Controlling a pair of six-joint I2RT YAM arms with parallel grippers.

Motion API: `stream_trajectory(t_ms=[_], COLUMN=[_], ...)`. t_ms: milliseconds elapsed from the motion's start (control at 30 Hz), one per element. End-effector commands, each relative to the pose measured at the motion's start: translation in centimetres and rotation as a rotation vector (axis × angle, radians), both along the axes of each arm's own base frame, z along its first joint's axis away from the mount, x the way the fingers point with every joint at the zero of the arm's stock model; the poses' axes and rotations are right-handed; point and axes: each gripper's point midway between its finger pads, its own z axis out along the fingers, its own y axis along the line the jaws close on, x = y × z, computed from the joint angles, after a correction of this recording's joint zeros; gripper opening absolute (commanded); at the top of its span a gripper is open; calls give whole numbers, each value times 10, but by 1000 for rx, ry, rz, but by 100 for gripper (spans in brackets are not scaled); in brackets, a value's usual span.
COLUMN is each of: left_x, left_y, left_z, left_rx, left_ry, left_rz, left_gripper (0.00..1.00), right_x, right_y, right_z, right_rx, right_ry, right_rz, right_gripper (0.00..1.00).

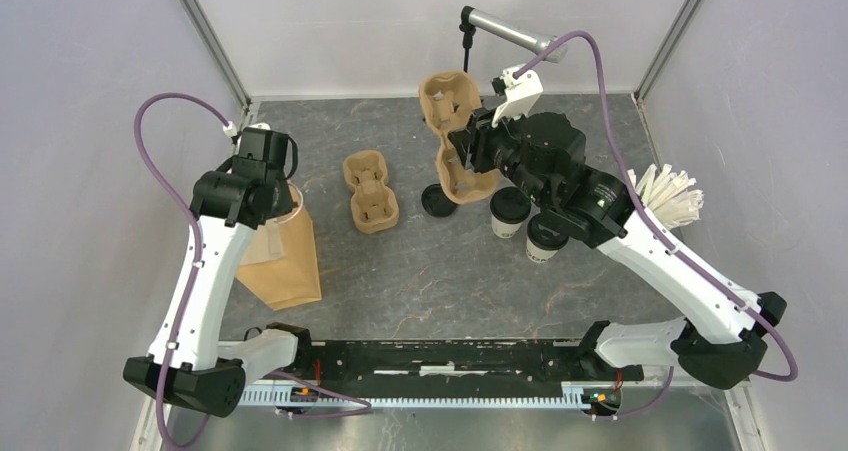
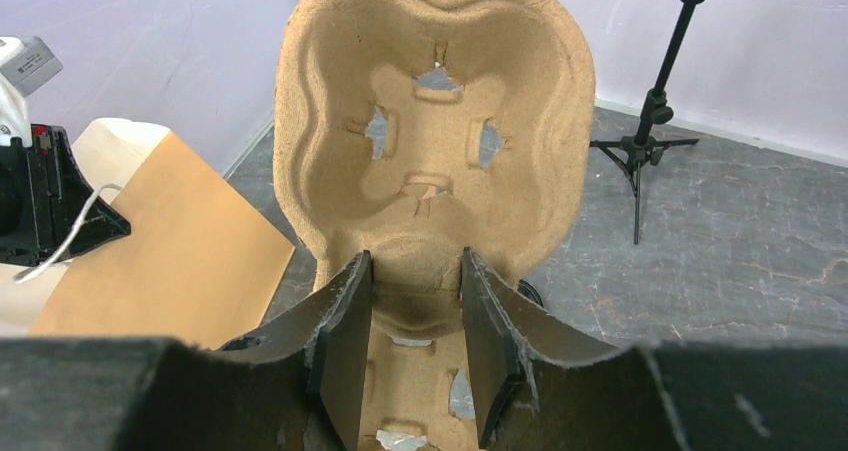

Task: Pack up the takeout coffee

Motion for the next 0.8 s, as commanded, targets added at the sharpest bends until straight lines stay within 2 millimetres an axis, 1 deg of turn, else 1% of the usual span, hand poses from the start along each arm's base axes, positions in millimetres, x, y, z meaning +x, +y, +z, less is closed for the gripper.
stream_trajectory(t_ms=[0, 67, 100, 233, 400, 567, 667, 767], left_x=[8, 6, 4, -10, -31, -52, -64, -74], left_y=[-3, -10, -12, -22, -35, -47, -60, -81], left_z=[14, 20, 22, 38, 66, 92, 104, 115], left_rx=[-3, -38, -50, -122, -218, -297, -354, -451], left_ry=[-41, -47, -43, -59, -88, -116, -136, -179], left_rz=[-65, -96, -101, -122, -142, -199, -273, -376], left_gripper=[14, 3, 2, 2, 2, 2, 2, 2], right_x=[-5, -6, -6, -8, -9, -9, -12, -15], right_y=[-10, -12, -12, -16, -17, -21, -27, -37], right_z=[19, 21, 22, 24, 26, 29, 31, 33], right_rx=[19, 19, 20, 24, 31, 24, 16, 8], right_ry=[-46, -47, -49, -53, -53, -53, -59, -61], right_rz=[-13, -15, -15, -21, -22, -32, -43, -67], right_gripper=[42, 42, 42, 42, 42, 42, 42, 42])
